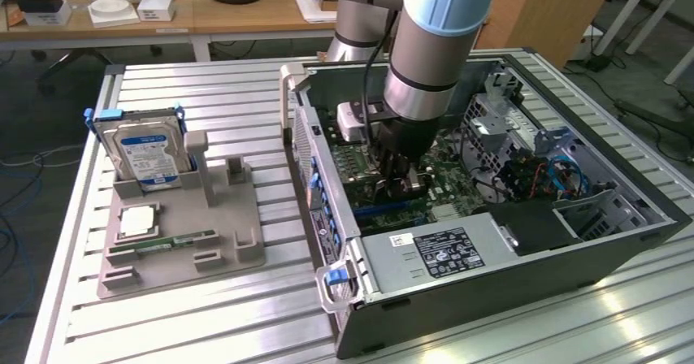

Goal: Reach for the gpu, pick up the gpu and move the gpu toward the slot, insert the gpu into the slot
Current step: 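Insert the gpu into the slot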

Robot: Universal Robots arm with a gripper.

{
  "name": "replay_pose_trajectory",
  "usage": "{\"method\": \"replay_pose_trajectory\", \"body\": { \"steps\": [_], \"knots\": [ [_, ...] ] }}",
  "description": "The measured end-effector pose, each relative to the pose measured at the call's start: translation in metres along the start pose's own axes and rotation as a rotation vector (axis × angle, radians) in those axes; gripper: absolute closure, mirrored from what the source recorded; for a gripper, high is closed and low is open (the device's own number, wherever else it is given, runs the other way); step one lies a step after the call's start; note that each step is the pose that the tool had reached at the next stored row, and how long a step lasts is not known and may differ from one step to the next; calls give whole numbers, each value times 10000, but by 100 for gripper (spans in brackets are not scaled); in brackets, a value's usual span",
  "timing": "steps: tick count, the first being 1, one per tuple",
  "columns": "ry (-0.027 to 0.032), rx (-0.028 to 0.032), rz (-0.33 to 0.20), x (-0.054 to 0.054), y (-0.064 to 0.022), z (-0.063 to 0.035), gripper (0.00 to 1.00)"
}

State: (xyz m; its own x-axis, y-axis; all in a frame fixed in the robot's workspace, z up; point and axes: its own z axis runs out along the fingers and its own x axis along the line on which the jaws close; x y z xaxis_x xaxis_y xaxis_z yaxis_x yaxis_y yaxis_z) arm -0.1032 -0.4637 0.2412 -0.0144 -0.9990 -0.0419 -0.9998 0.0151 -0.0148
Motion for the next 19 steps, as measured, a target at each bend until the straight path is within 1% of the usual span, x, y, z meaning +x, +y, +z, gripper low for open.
{"method": "replay_pose_trajectory", "body": {
  "steps": [3, 8, 19],
  "knots": [
    [0, -2, -44, -2, 0, 0, 73],
    [-1, -2, -45, -35, 0, 1, 73],
    [-2, -2, -42, -29, 5, 1, 73]
  ]
}}
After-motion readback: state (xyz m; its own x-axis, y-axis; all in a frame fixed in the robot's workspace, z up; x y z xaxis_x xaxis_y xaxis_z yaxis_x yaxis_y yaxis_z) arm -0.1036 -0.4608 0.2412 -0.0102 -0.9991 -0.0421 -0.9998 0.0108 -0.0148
